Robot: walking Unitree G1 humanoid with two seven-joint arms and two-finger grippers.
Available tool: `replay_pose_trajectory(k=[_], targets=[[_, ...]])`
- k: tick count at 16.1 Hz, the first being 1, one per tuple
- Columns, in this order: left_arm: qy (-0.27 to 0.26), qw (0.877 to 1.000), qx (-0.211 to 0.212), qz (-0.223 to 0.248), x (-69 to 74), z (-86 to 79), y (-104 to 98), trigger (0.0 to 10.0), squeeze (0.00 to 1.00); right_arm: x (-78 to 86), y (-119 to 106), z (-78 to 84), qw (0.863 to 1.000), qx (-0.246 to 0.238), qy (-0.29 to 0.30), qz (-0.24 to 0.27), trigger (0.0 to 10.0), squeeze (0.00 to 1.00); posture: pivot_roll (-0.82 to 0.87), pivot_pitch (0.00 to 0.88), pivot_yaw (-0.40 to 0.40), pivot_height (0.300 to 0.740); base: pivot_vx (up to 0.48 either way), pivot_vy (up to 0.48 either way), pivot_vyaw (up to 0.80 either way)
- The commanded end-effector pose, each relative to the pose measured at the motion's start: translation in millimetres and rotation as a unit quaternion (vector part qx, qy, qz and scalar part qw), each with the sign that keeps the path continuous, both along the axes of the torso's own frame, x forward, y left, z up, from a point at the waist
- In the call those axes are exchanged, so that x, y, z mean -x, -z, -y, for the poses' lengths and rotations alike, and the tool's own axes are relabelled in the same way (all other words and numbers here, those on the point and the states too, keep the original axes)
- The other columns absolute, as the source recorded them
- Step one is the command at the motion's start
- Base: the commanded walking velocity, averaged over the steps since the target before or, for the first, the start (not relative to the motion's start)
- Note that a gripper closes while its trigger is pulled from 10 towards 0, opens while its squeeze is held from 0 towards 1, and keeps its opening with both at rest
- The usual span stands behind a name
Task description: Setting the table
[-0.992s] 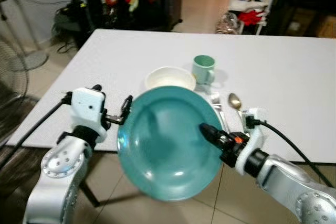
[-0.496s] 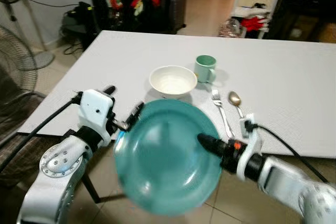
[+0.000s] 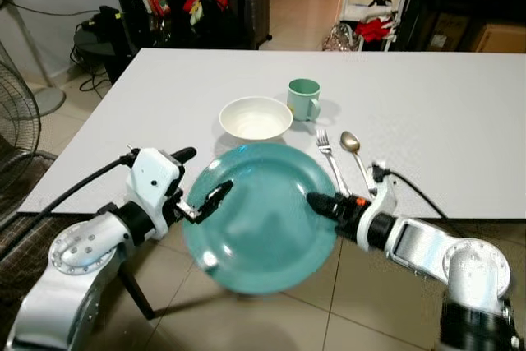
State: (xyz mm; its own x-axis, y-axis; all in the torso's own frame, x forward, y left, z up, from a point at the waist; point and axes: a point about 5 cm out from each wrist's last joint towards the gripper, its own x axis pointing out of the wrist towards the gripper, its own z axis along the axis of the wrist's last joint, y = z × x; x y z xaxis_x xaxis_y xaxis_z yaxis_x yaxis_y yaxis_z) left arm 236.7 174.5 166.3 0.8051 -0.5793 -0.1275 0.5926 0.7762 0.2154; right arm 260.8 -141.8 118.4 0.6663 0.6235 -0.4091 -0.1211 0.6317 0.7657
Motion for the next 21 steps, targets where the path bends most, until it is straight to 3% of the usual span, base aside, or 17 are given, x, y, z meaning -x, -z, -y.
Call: replay_pose_trajectory(k=[1,3,5,9,15,21], targets=[[-0.003,1.0,-0.002,0.006,-1.8,-4.0,-3.9,10.0,0.0,-4.6,-4.4,-1.5,1.0,-0.019,-0.006,0.0,10.0,0.0,-0.1,0.001,0.037,0.74,0.0,0.0,0.0],[-0.012,1.0,-0.001,0.006,-3.2,-5.4,-4.3,10.0,0.0,-10.1,-3.5,-2.6,0.999,-0.032,-0.006,-0.013,10.0,0.0,-0.09,0.004,0.037,0.74,0.0,0.0,0.0],[-0.076,0.997,0.001,0.007,-12.4,-12.5,-3.6,10.0,0.0,-11.8,-7.7,-8.3,0.999,-0.042,-0.03,-0.017,10.0,0.0,-0.09,0.008,0.032,0.74,0.0,0.0,0.0],[-0.077,0.997,0.004,0.013,-14.5,-9.6,-5.1,10.0,0.0,-15.4,-3.5,-7.3,0.999,-0.028,-0.024,-0.032,10.0,0.0,-0.09,0.02,0.029,0.74,0.0,0.0,0.0],[-0.089,0.995,0.021,0.025,-16.3,-7.8,-11.2,10.0,0.0,-35.5,-16.3,-2.3,0.997,-0.07,0.01,-0.021,10.0,0.0,-0.1,0.031,0.028,0.74,0.0,0.0,0.0],[-0.08,0.996,0.019,0.023,-17.6,-7.5,-14.6,10.0,0.0,-58.8,-7.8,-5.2,0.995,-0.071,0.041,-0.057,10.0,0.0,-0.08,0.034,0.04,0.74,0.0,0.0,0.0]])
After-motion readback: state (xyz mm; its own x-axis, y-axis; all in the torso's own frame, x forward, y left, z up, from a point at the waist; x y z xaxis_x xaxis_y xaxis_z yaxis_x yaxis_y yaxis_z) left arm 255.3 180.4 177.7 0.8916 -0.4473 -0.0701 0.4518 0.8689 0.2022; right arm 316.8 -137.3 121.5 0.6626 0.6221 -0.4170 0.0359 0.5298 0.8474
